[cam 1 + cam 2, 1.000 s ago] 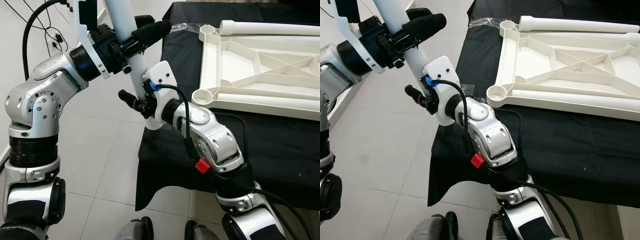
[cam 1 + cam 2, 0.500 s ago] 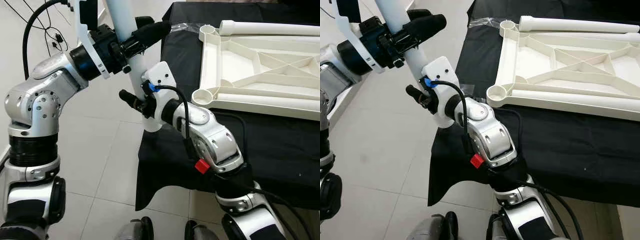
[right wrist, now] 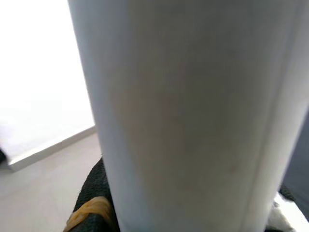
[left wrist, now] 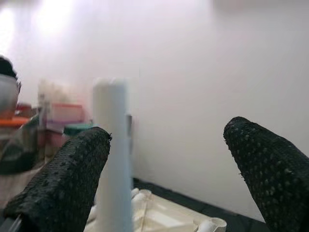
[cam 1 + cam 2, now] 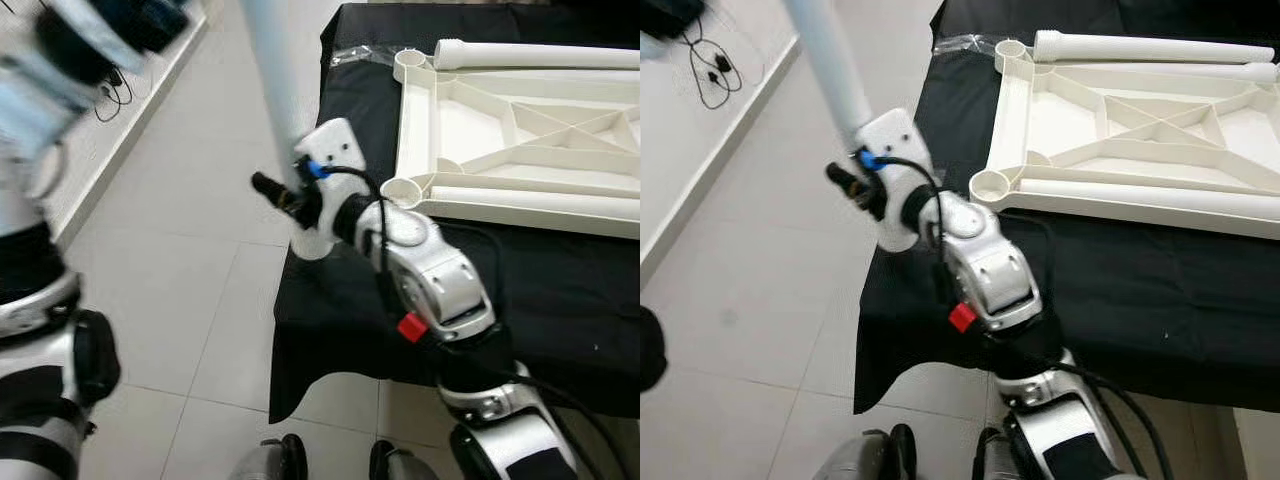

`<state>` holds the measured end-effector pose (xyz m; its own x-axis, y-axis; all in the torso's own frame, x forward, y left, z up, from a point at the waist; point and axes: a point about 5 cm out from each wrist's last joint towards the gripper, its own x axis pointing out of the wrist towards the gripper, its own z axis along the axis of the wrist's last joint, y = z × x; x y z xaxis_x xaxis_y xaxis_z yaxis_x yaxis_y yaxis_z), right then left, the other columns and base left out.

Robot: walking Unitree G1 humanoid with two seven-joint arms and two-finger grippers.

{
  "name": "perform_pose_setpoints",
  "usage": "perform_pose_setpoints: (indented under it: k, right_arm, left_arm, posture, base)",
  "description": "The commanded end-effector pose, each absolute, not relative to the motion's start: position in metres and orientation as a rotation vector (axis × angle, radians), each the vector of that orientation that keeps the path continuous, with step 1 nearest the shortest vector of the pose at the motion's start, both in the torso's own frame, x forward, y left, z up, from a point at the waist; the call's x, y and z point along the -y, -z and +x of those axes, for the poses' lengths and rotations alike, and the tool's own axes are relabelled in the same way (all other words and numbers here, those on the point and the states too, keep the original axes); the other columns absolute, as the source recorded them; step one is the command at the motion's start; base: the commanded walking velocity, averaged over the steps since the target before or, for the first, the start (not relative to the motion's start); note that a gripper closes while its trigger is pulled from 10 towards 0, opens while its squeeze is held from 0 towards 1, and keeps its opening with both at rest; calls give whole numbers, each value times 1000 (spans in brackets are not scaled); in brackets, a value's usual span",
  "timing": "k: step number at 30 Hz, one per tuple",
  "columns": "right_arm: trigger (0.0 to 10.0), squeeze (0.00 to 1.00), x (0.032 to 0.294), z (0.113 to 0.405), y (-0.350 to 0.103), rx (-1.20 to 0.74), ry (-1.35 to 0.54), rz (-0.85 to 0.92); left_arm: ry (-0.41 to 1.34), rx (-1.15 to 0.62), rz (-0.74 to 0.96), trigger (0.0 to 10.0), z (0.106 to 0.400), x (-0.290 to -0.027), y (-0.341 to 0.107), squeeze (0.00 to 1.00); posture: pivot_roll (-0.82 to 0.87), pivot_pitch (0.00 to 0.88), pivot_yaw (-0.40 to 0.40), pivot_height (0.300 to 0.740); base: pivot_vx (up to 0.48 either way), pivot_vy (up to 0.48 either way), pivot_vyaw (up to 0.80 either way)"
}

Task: Building children table

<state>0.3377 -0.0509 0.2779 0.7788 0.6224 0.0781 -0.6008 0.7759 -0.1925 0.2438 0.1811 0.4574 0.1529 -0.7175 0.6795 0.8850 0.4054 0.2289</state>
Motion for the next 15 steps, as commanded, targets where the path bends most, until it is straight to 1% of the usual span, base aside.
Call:
perform_pose_setpoints:
  k: [1, 3, 5, 6, 7, 8, 9, 11, 12, 15]
  right_arm:
    - [0, 0, 46, 335, -277, 159, -680, -153]
    - [0, 0, 64, 345, -284, 196, -563, -109]
    - [0, 0, 64, 345, -284, 196, -563, -109]
    - [0, 0, 74, 350, -288, 218, -495, -81]
    - [0, 0, 87, 356, -293, 248, -417, -43]
    - [0, 0, 87, 356, -293, 248, -417, -43]
    - [0, 0, 103, 362, -300, 285, -325, -10]
    - [0, 0, 107, 363, -302, 295, -300, -6]
    - [0, 0, 111, 364, -303, 300, -286, -12]
    - [0, 0, 117, 367, -305, 312, -262, -8]
  left_arm:
    - [1193, 845, -220, 10000, 232, -182, -463, 1000]
    - [1187, 914, -239, 10000, 208, -200, -471, 1000]
    - [1187, 914, -239, 10000, 208, -200, -471, 1000]
    - [1194, 933, -250, 10000, 197, -208, -470, 1000]
    - [1212, 940, -258, 10000, 188, -214, -466, 808]
    - [1212, 940, -258, 10000, 188, -214, -466, 808]
    - [1215, 939, -274, 10000, 180, -222, -455, 27]
    - [1215, 937, -278, 10000, 177, -225, -451, 27]
    - [1191, 944, -279, 10000, 176, -228, -449, 0]
    - [1146, 948, -271, 10000, 174, -232, -446, 0]
  posture:
    - [55, 210, 53, 740]
    - [60, 202, 44, 740]
    - [60, 202, 44, 740]
    - [63, 201, 41, 740]
    - [64, 200, 36, 740]
    - [64, 200, 36, 740]
    - [67, 201, 31, 740]
    - [67, 201, 31, 740]
    - [69, 202, 23, 740]
    - [73, 202, 24, 740]
  base:
    - [0, 0, 0]
    - [0, 0, 0]
    - [0, 0, 0]
    - [0, 0, 0]
    - [0, 0, 0]
    - [0, 0, 0]
    - [0, 0, 0]
    - [0, 0, 0]
    - [0, 0, 0]
    - [0, 0, 0]
